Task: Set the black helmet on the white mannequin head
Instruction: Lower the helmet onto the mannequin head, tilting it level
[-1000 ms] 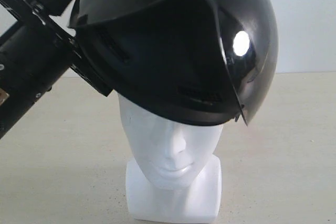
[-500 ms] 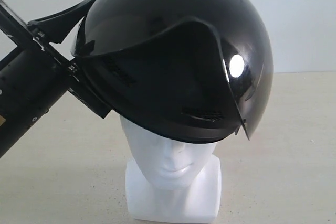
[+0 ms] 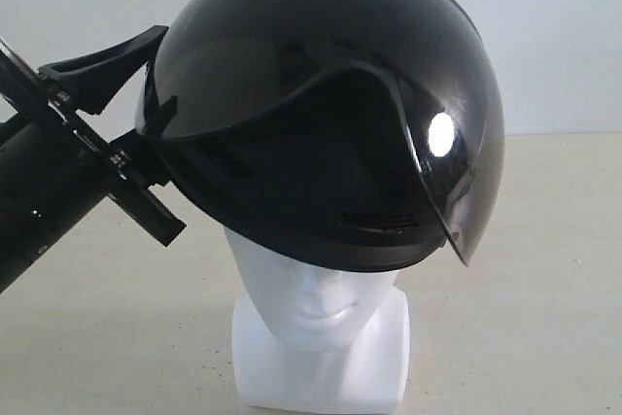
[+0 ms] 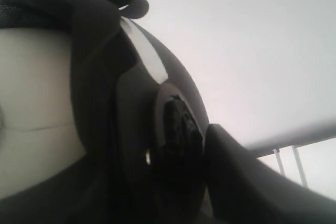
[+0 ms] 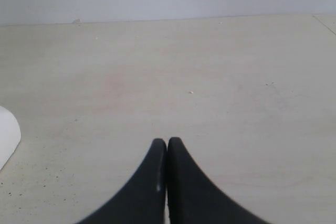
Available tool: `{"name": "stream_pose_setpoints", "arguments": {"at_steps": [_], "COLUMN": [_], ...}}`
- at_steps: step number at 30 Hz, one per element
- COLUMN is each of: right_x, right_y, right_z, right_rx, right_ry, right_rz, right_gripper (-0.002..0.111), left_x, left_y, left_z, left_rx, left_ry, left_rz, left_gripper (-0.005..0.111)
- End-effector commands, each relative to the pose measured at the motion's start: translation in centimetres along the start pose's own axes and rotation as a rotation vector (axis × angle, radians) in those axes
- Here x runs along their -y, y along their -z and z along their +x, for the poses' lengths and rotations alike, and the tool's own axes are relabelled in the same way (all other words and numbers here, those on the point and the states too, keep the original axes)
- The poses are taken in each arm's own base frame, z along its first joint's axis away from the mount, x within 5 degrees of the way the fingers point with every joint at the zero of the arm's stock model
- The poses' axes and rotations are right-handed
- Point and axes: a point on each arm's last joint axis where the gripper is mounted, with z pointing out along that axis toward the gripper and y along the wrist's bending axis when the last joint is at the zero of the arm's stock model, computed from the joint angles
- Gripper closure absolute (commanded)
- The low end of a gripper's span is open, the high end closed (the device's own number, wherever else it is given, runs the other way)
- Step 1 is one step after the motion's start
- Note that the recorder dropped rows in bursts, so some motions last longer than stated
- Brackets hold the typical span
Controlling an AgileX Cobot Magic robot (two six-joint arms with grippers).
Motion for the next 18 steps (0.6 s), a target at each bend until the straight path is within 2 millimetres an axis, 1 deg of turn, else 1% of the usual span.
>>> {"name": "stream_pose_setpoints", "arguments": {"at_steps": [1,11,18], "right_x": [0.0,0.0,0.0], "right_y": [0.0,0.0,0.0], "right_z": [-0.1,0.0,0.0], "right_rx": [0.009,0.007,0.007], "right_ry": [0.007,0.007,0.007], "right_rz": [0.004,0.004,0.004], "right_gripper": [0.108,0.108,0.108], "left_x": [-2.2,-2.4,-2.2], "left_y": [1.1,1.1,1.2], "left_z": [-0.7,-1.0,-1.7], "left_rx": [0.038,0.068,0.141], "left_ry": [-0.128,-0.134,-0.108], "left_rz": [-0.181,-0.196,-0.192], "left_gripper": [0.102,0.102,0.102]}}
